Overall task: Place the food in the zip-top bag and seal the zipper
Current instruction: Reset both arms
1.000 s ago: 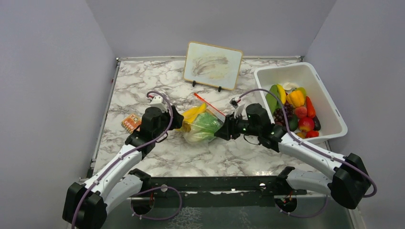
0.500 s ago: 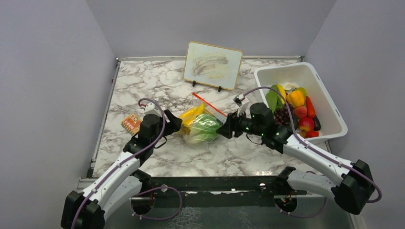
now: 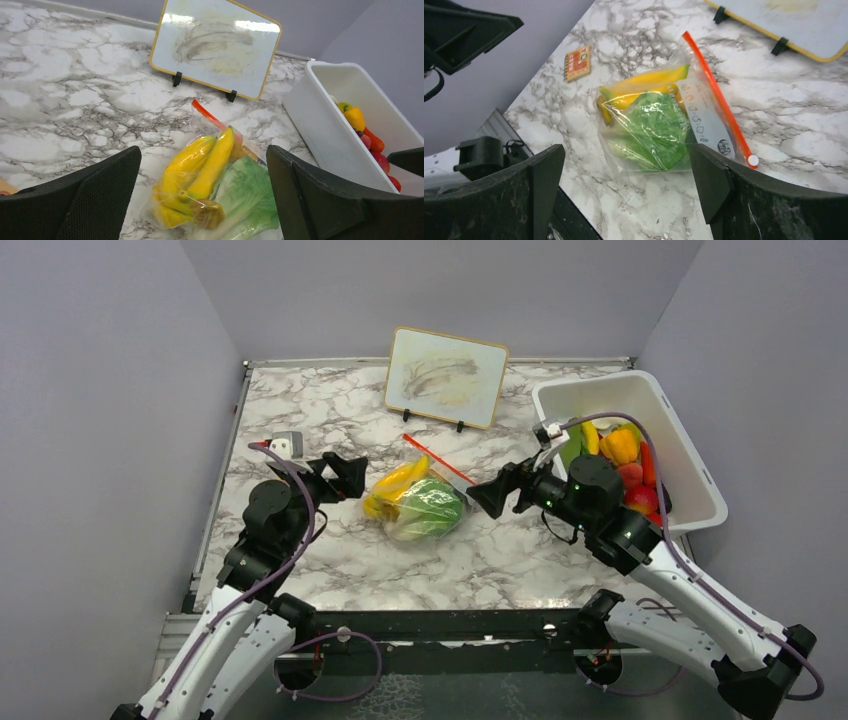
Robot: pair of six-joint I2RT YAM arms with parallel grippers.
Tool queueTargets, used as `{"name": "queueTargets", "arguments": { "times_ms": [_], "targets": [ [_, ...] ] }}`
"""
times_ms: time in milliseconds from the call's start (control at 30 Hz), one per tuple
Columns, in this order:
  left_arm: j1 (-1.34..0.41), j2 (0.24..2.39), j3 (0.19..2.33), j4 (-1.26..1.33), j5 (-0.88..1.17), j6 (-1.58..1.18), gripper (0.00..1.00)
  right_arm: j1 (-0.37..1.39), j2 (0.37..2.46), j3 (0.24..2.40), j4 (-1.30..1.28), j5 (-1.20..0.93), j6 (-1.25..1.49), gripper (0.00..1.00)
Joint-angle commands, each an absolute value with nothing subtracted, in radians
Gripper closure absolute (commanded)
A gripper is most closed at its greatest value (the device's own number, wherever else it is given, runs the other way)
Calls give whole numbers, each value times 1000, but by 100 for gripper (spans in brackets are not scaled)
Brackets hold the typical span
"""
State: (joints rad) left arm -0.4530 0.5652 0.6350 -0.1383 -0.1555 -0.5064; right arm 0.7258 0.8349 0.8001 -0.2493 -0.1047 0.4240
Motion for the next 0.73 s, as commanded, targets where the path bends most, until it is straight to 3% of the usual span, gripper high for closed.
{"name": "queueTargets", "arguments": {
  "times_ms": [0,233,700],
  "targets": [
    [-453,532,673,-188,-60,-380,1,730,787,837,-299,45,408,3],
    [-452,481,645,-145,49,-337,1,730,733,841,-316,147,415,3],
    [-453,475,617,-115,64,-354,1,730,713,829,-305,140,445,3]
  ]
}}
